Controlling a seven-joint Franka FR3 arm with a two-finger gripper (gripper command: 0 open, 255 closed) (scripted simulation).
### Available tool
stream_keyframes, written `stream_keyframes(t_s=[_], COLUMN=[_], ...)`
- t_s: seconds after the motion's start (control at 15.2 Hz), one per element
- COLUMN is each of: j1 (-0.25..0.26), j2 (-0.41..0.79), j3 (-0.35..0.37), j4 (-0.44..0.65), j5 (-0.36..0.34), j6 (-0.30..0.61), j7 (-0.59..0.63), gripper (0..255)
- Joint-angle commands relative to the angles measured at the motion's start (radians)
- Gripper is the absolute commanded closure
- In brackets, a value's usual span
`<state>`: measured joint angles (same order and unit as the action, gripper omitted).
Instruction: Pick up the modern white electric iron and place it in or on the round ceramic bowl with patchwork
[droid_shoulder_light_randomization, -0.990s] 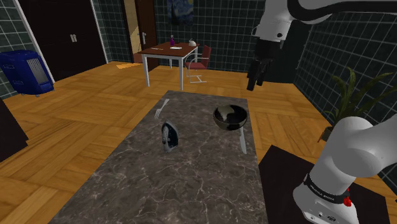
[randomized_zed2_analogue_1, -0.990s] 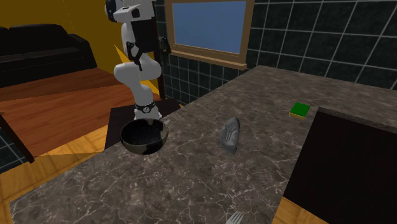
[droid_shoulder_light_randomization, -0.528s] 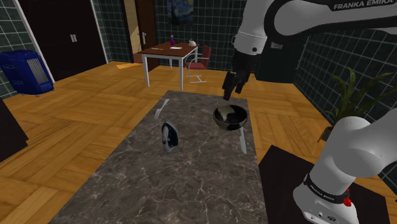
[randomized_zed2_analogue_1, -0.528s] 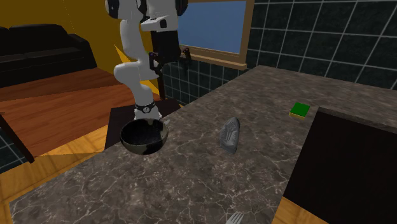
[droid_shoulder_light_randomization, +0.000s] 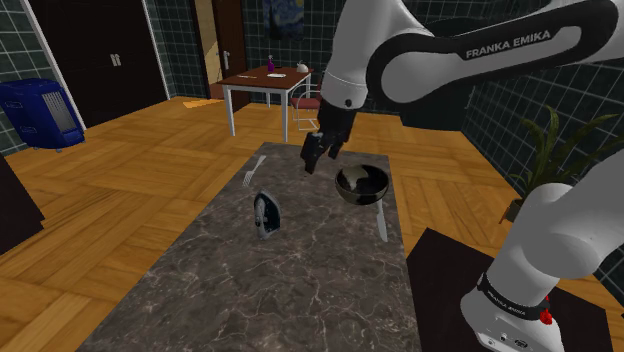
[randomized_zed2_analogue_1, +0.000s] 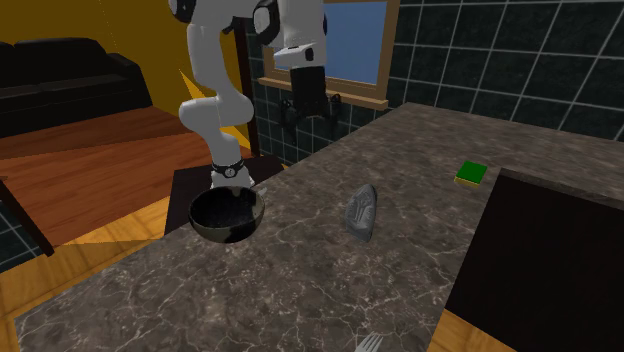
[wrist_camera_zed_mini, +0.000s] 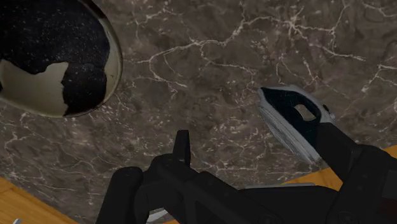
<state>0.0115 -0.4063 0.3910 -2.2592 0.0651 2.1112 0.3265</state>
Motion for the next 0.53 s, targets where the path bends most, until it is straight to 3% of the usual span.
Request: stream_keyframes(t_s=[0.0, 0.26, 0.46], j1=[-0.014, -0.045, -0.059], j2=[0.067, 0.208, 0.329], j3=[0.046, 0.138, 0.197], j4=[0.029, 0.112, 0.193], j5=[-0.044, -0.177, -0.317], j6=[0.059, 0.139, 0.171], j7=[0.055, 0.19, 0.311], gripper=[0, 0, 0])
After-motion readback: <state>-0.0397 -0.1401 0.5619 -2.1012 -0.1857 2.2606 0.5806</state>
